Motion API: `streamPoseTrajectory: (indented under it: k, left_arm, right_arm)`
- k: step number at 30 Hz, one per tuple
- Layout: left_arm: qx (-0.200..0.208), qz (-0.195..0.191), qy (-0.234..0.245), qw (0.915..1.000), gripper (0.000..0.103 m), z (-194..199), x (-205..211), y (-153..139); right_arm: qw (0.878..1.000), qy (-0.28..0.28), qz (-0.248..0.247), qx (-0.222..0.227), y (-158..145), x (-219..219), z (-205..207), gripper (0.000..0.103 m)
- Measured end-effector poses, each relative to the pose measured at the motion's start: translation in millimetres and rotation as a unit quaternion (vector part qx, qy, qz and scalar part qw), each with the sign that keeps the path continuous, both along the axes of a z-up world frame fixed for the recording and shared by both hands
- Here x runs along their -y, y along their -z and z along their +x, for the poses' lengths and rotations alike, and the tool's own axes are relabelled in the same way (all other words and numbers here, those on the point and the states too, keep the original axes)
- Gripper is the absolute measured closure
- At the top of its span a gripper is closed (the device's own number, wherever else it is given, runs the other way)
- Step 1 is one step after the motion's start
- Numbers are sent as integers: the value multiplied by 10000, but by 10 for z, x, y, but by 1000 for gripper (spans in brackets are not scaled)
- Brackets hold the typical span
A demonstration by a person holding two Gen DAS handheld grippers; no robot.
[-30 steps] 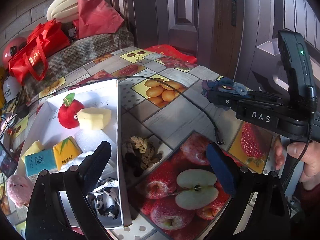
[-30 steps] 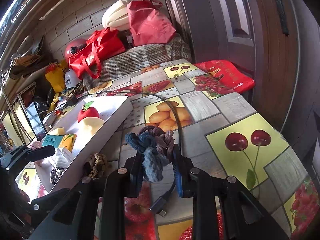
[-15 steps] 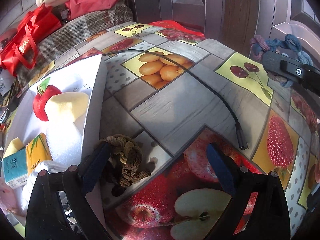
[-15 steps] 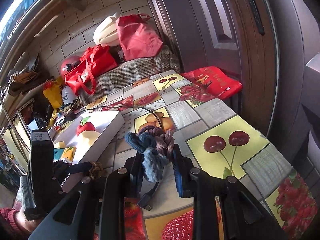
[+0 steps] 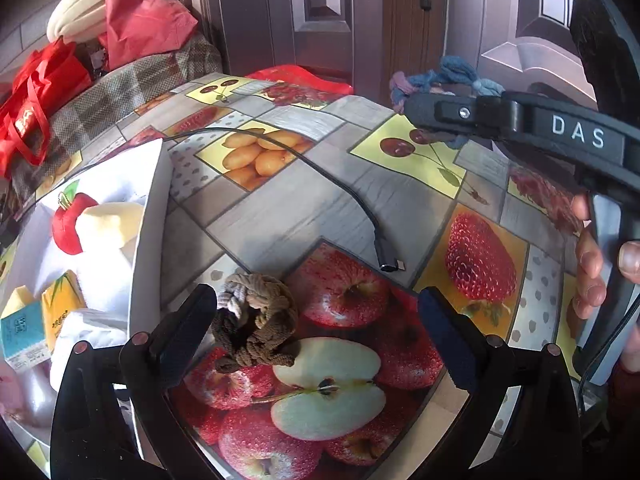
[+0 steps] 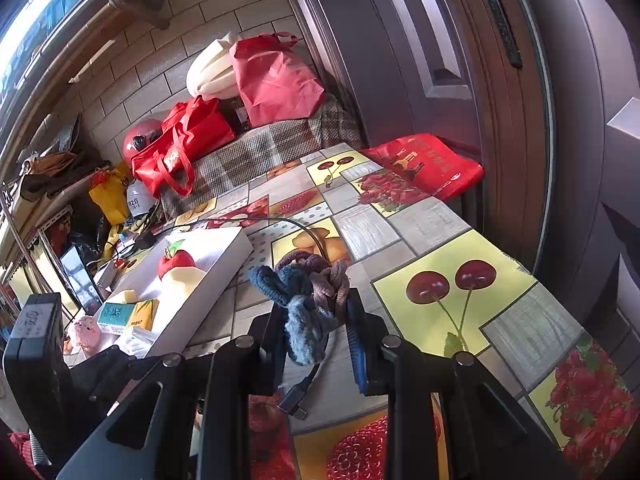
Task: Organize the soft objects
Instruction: 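Lower the left tool onto the beige knotted rope toy and grasp it while the right tool holds the scrunchie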
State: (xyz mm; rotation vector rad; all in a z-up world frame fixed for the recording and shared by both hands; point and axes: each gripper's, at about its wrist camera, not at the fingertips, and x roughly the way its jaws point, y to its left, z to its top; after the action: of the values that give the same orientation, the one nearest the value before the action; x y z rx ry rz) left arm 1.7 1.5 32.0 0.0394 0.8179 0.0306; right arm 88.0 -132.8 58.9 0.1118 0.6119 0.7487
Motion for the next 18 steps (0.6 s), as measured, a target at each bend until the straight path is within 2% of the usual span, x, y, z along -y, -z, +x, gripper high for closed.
streamPoseTrajectory:
  k: [4, 7, 15, 18]
  left_arm:
    - [2, 304, -441, 9986, 2, 15, -96, -7]
    - [2, 473, -543, 9974, 2, 1, -91, 38]
    - [-13, 497, -621, 9968, 2, 33, -124, 71]
    - [-29, 298, -689, 9972, 2, 128, -244, 79]
  right_arm:
    - [10000, 7, 13, -21, 3, 13, 14, 76]
    - [10000, 4, 11, -18, 5, 14, 15, 76]
    - [10000, 7, 12, -25, 10, 11, 18, 76]
    - [10000, 5, 19, -36, 5, 13, 20, 76]
